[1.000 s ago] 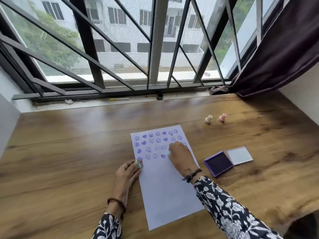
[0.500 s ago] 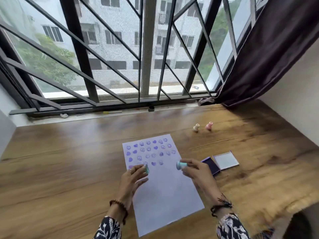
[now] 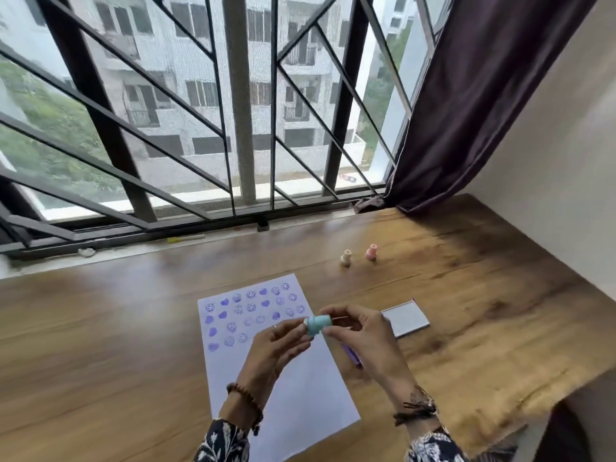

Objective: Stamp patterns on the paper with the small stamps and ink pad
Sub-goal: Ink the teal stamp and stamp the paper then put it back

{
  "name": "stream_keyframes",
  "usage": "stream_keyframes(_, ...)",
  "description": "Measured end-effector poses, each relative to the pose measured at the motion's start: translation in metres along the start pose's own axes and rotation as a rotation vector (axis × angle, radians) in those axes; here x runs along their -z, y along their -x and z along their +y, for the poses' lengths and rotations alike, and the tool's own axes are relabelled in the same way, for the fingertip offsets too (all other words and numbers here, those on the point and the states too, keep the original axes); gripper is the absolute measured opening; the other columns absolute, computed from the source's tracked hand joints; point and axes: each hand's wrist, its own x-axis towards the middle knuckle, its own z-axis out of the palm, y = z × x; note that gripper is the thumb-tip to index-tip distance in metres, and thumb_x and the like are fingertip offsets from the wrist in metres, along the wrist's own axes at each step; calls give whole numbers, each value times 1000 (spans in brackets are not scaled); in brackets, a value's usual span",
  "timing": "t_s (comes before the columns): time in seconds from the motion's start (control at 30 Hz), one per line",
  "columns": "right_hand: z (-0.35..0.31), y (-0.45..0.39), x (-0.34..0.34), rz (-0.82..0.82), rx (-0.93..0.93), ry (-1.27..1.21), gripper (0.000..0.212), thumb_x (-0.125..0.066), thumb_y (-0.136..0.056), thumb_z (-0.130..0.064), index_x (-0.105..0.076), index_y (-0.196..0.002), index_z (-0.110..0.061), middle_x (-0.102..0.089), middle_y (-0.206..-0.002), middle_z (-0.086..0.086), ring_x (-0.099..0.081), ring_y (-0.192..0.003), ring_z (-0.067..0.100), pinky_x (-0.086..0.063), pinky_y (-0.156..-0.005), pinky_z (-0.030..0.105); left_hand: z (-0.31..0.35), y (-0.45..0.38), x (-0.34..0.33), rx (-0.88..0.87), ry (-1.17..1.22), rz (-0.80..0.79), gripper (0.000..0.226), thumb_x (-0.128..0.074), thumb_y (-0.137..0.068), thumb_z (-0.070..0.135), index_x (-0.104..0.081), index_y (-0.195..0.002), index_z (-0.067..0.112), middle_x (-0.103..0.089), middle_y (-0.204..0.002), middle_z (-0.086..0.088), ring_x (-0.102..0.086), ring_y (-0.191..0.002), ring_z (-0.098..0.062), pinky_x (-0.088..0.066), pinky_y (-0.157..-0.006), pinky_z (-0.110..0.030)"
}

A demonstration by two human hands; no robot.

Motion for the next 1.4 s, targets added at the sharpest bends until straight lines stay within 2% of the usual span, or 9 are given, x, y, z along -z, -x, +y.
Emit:
stream_keyframes(0.23, -1, -8, 21, -12, 73, 69, 29, -74, -71, -2, -71, -83, -28, -71, -77, -17, -65, -71, -11, -47, -64, 2, -1, -9, -18, -57, -38, 1, 15, -57, -80, -1, -70, -83, 5, -76, -74, -4, -70, -70, -10, -56, -62, -14)
stream_keyframes(0.53, 6, -34, 40, -80, 44, 94, 26, -76, -72, -13, -72, -97, -18, -74, -92, -2, -69, -86, 6, -56, -79, 18, -3, -22, -31, -140, -102, -14, 28, -66, -66, 3, -68, -94, 0, -75, -85, -8, -69, -83, -14, -57, -73, -17)
stream_keyframes(0.67, 21, -46, 41, -119, -58, -188, 33, -67, -81, -16, -64, -114, -15, -71, -99, 0, -70, -92, 12, -57, -81, 24, -12, -33, -36, -94, 85, 29, 27, -63, -68, 2, -67, -95, 2, -76, -88, -9, -71, -84, -16, -58, -71, -19)
stream_keyframes(0.8, 42, -56, 37, -140, -156, -281, 21, -55, -89, -8, -69, -103, -17, -75, -92, -1, -71, -86, 12, -57, -73, 18, -20, -48, -38, -89, 136, 92, 23, -64, -67, 5, -69, -89, 8, -76, -85, -6, -71, -81, -14, -58, -72, -18)
stream_keyframes(0.9, 54, -69, 30, -143, -186, -279, 33, -47, -90, 5, -68, -99, -20, -74, -87, -8, -71, -84, 9, -55, -71, 15, -22, -63, -36, -139, -145, 143, 17, -67, -74, 2, -71, -85, 14, -76, -83, -1, -70, -84, -14, -57, -70, -16)
stream_keyframes(1.03, 69, -108, 25, -124, -178, -188, 39, -42, -89, 10, -68, -102, -15, -71, -104, 7, -67, -97, 12, -53, -82, 18, -18, -98, -31, -284, -670, 276, 16, -73, -74, 12, -67, -86, 20, -68, -96, 2, -63, -95, -13, -50, -76, -14)
stream_keyframes(1.13, 78, -140, 20, -112, -151, -82, 36, -45, -86, 10, -65, -110, -8, -69, -112, 10, -64, -105, 16, -50, -94, 27, -15, -131, -26, -405, -998, 360, 21, -75, -72, 14, -65, -91, 14, -55, -106, -3, -50, -106, -19, -38, -86, -27)
stream_keyframes(1.23, 85, -169, 15, -105, -125, 41, 37, -49, -84, 6, -67, -108, -16, -70, -109, 4, -64, -103, 16, -49, -96, 32, -13, -159, -24, -456, -1149, 428, 23, -76, -71, 20, -66, -91, 14, -53, -116, -11, -44, -114, -25, -31, -90, -26)
stream_keyframes(1.4, 94, -201, 11, -83, -97, 168, 39, -45, -81, 9, -68, -106, -11, -69, -113, 9, -60, -106, 15, -40, -91, 18, -11, -194, -19, -415, -1334, 489, 25, -73, -73, 28, -66, -94, 16, -47, -133, -13, -28, -129, -30, -25, -104, -36)
